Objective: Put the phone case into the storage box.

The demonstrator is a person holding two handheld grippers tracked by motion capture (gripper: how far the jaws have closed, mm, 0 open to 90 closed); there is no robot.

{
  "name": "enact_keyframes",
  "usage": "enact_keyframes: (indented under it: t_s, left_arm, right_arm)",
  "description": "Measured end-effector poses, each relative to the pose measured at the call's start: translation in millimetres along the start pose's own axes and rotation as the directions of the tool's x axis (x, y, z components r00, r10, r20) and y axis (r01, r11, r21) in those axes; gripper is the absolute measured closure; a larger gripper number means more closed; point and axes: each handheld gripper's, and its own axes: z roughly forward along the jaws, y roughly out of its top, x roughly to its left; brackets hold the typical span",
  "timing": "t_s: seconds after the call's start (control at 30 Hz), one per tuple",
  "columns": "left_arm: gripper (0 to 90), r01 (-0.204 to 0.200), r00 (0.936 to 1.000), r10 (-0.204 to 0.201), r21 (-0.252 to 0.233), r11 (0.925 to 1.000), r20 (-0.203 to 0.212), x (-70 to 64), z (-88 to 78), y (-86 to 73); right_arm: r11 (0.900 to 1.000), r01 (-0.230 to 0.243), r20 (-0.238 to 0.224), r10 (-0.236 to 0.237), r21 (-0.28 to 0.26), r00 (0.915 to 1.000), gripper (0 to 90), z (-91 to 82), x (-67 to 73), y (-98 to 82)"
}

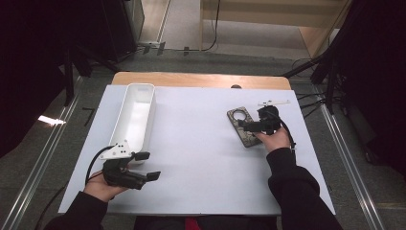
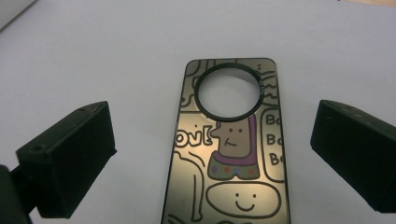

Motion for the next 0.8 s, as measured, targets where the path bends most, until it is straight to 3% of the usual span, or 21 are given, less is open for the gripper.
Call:
enact_keyframes:
  t_s: [0.3, 0.8]
  left_arm:
    - [15.8, 0.001, 1.0000, -0.001, 0.004, 1.0000, 0.001, 0.3, 0.8, -0.1]
    - [15.8, -0.003, 1.0000, 0.003, 0.003, 1.0000, 0.002, 0.2, 0.3, -0.1]
  right_arm:
    - [1.000, -0.012, -0.002, 0.012, 0.005, 0.9999, 0.0, -0.2, -1.5, 0.0]
    - [0.997, -0.003, 0.009, 0.002, 0.077, 1.0000, 0.0, 5.3, -2.2, -1.5]
